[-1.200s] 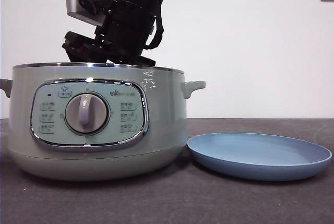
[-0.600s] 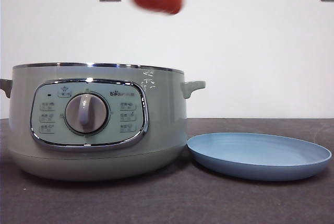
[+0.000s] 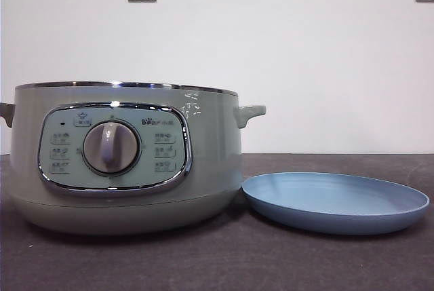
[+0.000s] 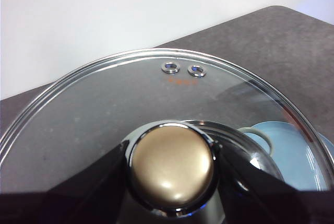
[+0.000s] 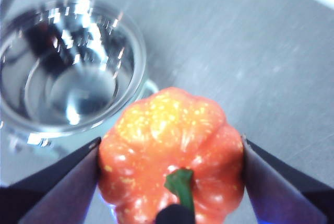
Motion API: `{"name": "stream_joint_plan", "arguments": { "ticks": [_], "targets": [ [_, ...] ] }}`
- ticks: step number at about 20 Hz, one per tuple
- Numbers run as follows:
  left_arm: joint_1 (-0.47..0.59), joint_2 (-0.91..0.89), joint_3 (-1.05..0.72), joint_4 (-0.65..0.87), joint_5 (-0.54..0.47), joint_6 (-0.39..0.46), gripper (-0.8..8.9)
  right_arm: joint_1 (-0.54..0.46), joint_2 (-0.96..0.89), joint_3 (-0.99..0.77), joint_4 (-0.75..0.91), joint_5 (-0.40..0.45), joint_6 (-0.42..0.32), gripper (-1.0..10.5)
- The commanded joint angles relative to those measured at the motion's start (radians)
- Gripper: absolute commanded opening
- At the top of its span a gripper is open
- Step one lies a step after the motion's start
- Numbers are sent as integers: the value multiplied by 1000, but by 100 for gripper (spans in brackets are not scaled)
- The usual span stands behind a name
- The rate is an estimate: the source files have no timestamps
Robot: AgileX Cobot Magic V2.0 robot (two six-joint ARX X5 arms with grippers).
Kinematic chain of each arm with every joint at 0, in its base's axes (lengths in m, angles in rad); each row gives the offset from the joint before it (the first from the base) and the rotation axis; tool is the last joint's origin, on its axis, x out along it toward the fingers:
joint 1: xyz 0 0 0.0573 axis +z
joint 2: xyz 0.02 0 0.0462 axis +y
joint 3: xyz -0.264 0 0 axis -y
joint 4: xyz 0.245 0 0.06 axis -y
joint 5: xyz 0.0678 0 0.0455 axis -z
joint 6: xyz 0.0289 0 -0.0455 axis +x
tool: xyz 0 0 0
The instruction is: Take the pumpkin out from the steamer,put the pumpkin in the blue plate,close the lid
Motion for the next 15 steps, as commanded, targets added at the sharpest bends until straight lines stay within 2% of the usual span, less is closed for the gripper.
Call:
{"name": "stream_joint_plan", "arguments": {
  "ticks": [1,4,7,10,13,15],
  "targets": [
    [0,-2,6,65,0,-25,-9,-4,-81,-189,126,38,51,-13],
    [0,5,6,68,29,-29,-9,-31,-117,-397,286,37,58,-13],
    [0,7,6,68,50,-48,-8,-69,-64,-549,413,26,58,-13],
    [0,9,6,68,50,-51,-9,-86,62,-590,494,21,63,-12],
    [0,14,6,68,51,-51,-9,-102,180,-590,566,-67,60,-12],
    [0,19,6,65,51,-51,-9,-114,257,-590,579,-75,61,-12]
  ]
}}
